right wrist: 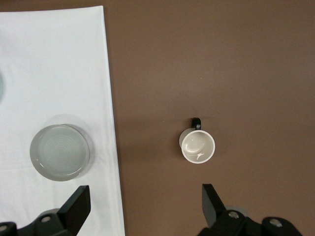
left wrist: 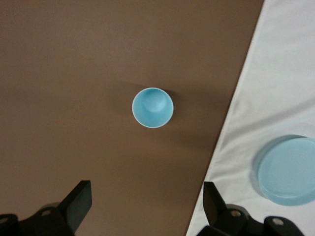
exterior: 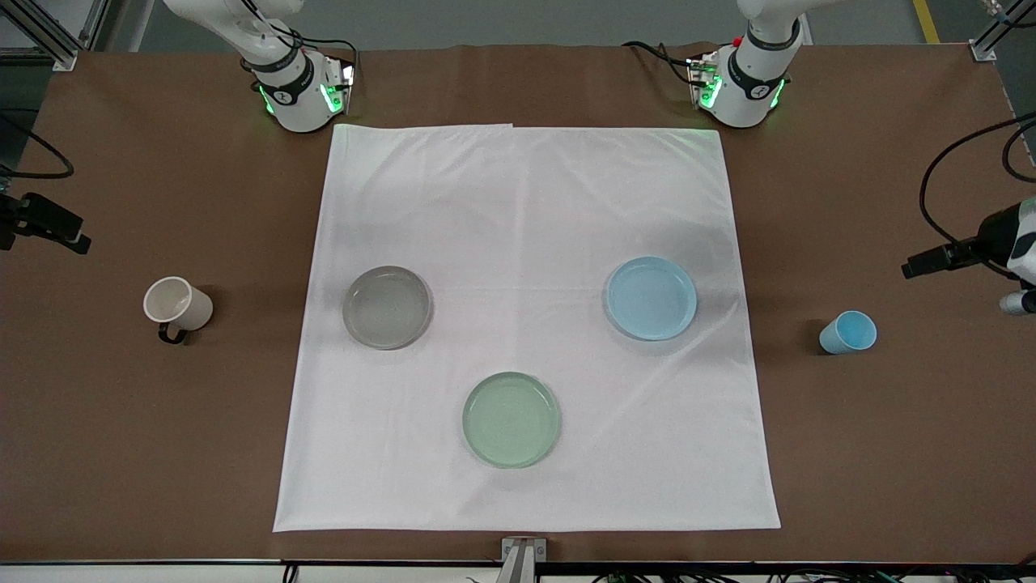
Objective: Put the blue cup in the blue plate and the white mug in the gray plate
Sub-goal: 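Reach the left gripper to the blue cup while the right gripper reaches the mug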
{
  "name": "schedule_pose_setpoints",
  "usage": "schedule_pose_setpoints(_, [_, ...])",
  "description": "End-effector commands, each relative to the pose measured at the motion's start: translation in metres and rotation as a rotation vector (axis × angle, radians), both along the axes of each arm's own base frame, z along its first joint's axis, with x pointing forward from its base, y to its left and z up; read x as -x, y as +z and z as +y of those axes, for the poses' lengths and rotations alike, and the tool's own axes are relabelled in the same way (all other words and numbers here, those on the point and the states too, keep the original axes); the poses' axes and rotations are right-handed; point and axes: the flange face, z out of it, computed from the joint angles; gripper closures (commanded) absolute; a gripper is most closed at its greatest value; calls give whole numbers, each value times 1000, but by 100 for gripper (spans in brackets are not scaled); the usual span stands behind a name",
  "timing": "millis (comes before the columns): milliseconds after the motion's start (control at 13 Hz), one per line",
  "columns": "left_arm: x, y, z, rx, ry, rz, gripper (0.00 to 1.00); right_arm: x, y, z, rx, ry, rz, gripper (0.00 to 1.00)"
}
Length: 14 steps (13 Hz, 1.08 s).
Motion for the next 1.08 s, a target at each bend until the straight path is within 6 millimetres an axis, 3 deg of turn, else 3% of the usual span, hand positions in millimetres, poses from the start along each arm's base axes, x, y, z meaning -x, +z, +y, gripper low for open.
schedule_pose_setpoints(0, [3, -75, 6, -29, -17, -28, 0, -24, -60, -46, 12, -68, 83, 0])
schedule_pose_setpoints(154, [-1, -127, 7, -20, -20, -57, 1, -33, -113, -73, 6, -54, 133, 0])
schedule_pose_setpoints(308, [-1, -161, 11, -22, -24, -63, 5, -34, -167, -102, -10, -30, 148, 0])
schedule_pose_setpoints(615, [1, -178, 16, -52, -59, -42, 14, -35, -265, -127, -4, -35, 130, 0])
schedule_pose_setpoints(846, [4, -192, 22, -44, -48, -20, 21, -32, -311, -128, -3, -36, 119, 0])
schedule_pose_setpoints(1000, [4, -202, 26, -39, -40, -11, 31, -30, -336, -127, -16, -47, 113, 0])
